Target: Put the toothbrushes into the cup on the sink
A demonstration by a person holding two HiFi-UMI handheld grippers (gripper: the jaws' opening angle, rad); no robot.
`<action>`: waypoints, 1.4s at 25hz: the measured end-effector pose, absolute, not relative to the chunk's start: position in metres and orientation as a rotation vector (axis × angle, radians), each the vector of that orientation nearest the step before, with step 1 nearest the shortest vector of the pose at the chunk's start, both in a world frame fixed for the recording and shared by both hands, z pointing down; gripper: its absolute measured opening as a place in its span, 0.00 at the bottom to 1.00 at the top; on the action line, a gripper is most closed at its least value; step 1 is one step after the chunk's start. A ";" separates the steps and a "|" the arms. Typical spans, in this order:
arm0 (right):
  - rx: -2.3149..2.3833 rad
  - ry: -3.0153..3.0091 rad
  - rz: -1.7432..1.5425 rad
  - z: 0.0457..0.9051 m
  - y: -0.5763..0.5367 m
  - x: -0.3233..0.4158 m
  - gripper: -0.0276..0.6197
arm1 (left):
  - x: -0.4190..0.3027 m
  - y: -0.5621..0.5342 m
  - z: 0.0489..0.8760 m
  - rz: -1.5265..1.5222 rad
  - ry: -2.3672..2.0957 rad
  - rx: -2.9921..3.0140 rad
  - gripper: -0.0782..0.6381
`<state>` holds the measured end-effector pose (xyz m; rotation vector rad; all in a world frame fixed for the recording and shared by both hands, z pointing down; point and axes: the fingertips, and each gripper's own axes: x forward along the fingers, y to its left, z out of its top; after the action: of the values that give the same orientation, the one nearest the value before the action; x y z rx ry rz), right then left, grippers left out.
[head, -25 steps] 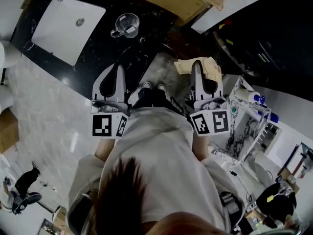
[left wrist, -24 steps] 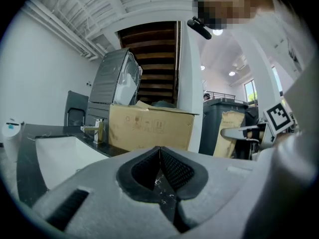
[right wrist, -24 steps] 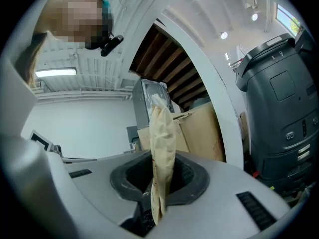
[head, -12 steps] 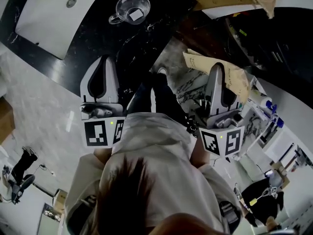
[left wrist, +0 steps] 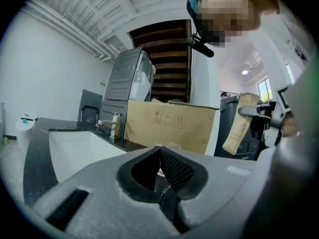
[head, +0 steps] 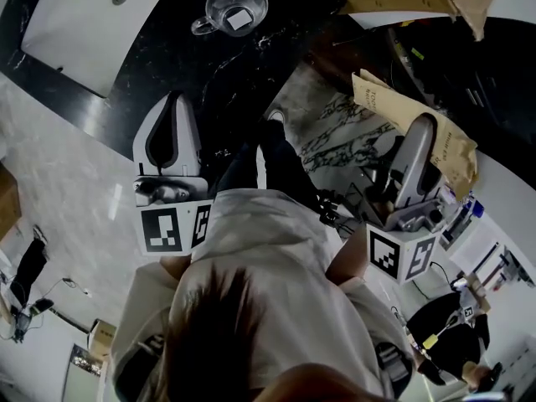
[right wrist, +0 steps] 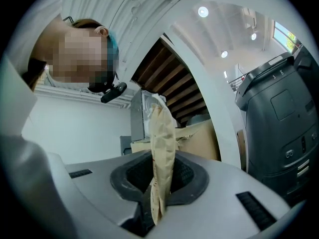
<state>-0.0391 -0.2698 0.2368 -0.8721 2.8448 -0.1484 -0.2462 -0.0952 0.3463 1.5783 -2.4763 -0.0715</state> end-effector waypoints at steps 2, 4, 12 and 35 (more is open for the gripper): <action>-0.880 2.833 -0.117 0.231 -0.274 -0.039 0.12 | -0.246 -0.094 0.347 -0.082 -2.474 1.581 0.13; -0.898 2.822 -0.087 0.226 -0.279 -0.040 0.12 | -0.246 -0.094 0.348 -0.089 -2.468 1.583 0.13; -0.869 2.778 -0.023 0.202 -0.284 -0.055 0.12 | -0.251 -0.090 0.352 -0.118 -2.472 1.557 0.13; -0.723 2.677 -0.012 0.154 -0.282 -0.109 0.11 | -0.274 -0.055 0.344 -0.181 -2.583 1.414 0.13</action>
<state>-0.1090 -0.2822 0.1544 -0.7231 2.6767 -0.0119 -0.2736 -0.0545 0.3437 1.4138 -2.5831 -0.1814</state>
